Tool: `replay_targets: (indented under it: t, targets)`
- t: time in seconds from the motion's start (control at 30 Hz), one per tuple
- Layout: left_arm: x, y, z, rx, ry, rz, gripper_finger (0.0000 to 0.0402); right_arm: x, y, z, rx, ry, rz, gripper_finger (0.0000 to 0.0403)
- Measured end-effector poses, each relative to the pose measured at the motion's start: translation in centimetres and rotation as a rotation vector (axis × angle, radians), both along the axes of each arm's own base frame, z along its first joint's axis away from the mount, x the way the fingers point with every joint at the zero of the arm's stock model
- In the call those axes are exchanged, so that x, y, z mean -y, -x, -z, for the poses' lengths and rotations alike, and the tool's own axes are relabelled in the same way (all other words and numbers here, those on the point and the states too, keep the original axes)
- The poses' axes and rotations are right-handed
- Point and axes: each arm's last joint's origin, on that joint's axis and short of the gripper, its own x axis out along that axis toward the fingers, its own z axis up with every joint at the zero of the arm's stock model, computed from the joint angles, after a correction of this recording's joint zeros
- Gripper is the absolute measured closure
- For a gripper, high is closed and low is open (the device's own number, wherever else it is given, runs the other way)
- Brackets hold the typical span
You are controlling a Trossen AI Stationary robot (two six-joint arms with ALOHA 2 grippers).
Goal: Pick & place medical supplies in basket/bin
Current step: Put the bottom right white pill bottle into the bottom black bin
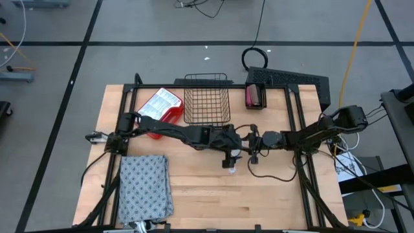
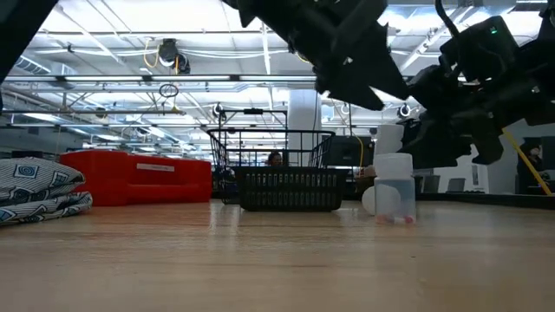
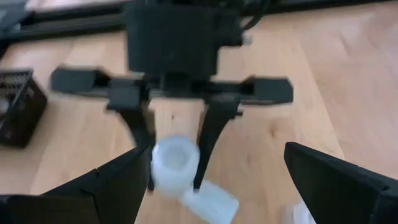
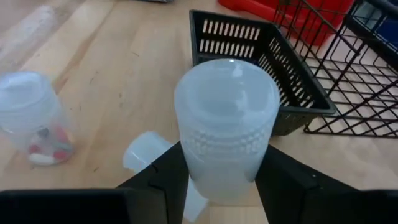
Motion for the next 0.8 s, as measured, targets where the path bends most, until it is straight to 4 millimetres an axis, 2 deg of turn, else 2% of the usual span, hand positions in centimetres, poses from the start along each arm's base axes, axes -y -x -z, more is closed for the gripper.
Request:
replay_targets:
  t: [0.27,0.57,0.8]
  targets:
    - [0.0,-1.0,1.8,0.014,-0.041,0.001,0.0028,-0.1,-0.1,-0.3,0.040,-0.014,-0.002,0.0259]
    - [-1.0,-1.0,2.1,-0.004,-0.074,-0.056,0.0028,-1.0,-0.3,-0.7,0.077,-0.022,-0.046,0.0261]
    - [-1.3,-0.9,2.1,0.000,-0.031,-0.092,0.0028,-1.3,-0.3,-0.8,0.087,-0.021,-0.057,0.0254]
